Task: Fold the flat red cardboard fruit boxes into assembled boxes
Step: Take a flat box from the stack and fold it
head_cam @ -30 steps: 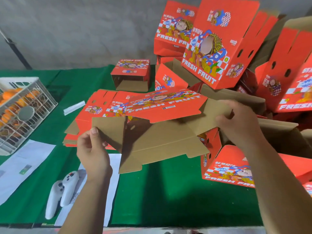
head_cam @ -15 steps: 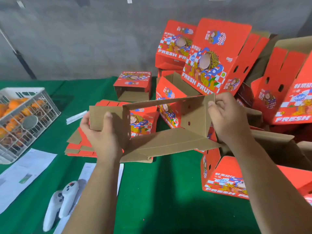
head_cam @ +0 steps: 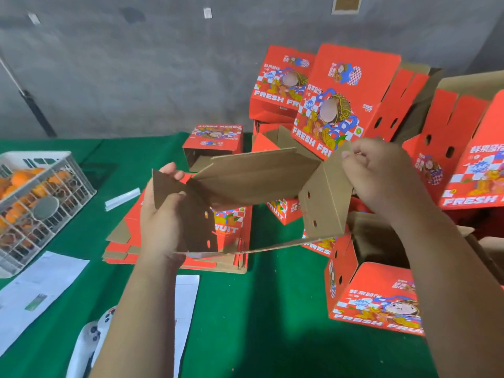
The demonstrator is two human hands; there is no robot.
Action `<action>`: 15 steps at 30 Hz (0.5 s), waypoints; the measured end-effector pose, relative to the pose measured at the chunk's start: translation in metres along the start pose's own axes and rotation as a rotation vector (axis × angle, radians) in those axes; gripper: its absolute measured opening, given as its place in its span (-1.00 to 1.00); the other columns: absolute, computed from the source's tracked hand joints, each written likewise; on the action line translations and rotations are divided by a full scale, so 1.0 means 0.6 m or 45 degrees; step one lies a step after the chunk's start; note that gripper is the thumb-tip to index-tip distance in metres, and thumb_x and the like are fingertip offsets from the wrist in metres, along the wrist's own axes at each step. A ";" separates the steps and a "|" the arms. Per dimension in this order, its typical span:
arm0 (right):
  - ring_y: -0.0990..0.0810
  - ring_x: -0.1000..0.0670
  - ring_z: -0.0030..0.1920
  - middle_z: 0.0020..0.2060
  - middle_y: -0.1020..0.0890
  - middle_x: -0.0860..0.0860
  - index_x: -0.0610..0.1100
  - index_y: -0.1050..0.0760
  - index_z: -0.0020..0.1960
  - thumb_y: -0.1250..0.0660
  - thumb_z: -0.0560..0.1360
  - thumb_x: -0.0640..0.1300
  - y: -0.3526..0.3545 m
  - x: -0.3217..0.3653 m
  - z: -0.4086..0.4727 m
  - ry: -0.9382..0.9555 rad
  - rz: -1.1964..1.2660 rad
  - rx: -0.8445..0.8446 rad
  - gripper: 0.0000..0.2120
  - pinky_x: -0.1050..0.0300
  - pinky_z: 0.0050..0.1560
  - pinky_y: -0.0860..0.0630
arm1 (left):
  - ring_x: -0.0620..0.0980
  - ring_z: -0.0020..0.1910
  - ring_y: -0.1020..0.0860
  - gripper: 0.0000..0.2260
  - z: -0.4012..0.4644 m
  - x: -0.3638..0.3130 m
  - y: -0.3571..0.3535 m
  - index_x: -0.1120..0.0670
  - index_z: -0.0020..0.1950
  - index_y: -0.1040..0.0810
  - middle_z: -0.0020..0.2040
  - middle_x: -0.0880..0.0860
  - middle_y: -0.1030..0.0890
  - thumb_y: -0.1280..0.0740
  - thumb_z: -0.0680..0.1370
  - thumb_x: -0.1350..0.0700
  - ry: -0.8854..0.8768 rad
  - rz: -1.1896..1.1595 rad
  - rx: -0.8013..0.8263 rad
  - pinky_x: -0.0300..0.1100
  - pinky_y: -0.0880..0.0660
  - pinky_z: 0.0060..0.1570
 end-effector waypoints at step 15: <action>-0.61 0.01 0.09 0.14 -0.64 0.05 0.12 -0.53 0.27 -0.30 0.56 0.01 -0.075 -0.165 -0.061 -0.592 0.205 0.238 -0.71 -0.02 0.18 -0.51 | -0.06 0.04 -0.67 -0.60 -0.016 0.072 -0.071 -0.06 0.26 -0.60 0.19 -0.06 -0.68 -0.25 0.50 0.27 0.408 0.012 -0.008 -0.20 -0.58 -0.06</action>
Point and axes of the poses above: each hand's wrist, its own z-axis towards the middle knuckle, its own y-axis out of the back of the hand, x = y × z, the point moved 4 cm from there along z, towards the middle knuckle
